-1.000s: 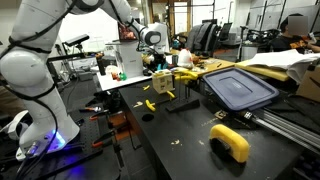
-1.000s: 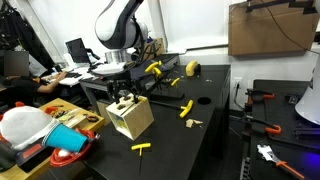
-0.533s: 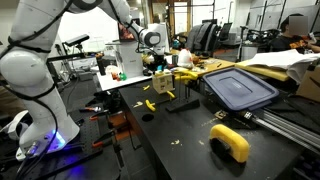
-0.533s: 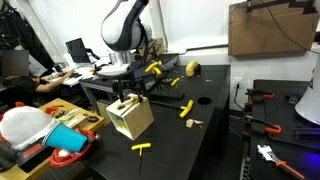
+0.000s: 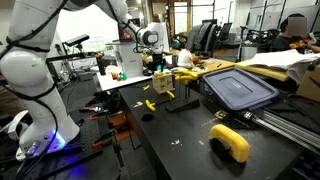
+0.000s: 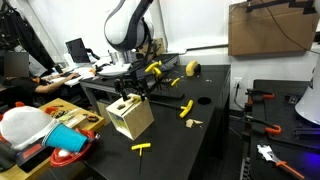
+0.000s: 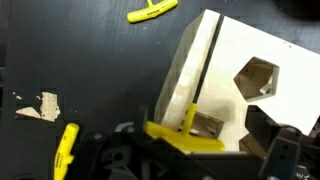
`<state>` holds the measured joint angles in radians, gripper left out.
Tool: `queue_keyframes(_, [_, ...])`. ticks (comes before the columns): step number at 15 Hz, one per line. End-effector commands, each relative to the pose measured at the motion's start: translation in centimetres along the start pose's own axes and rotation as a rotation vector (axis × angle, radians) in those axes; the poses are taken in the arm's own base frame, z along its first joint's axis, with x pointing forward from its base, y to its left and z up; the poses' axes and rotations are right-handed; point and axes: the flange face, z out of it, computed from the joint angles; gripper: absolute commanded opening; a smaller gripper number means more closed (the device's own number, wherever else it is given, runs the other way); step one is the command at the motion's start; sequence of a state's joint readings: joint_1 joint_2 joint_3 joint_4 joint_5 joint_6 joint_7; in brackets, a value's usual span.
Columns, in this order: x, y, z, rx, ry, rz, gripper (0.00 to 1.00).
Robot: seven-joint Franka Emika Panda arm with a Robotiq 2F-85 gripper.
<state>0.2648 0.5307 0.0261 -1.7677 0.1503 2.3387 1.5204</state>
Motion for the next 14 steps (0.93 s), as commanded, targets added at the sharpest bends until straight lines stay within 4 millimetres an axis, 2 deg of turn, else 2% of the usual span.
queue_keyframes(1, [-0.7, 1.1, -0.9, 0.019, 0.032, 0.015, 1.0])
queue_keyframes(4, [-1.3, 1.0, -1.2, 0.025, 0.035, 0.017, 1.0])
queue_keyframes(9, [-1.0, 0.5, -1.9, 0.03, 0.021, 0.064, 1.0])
queue_keyframes(14, [-1.0, 0.3, -1.8, 0.027, 0.026, 0.06, 1.0])
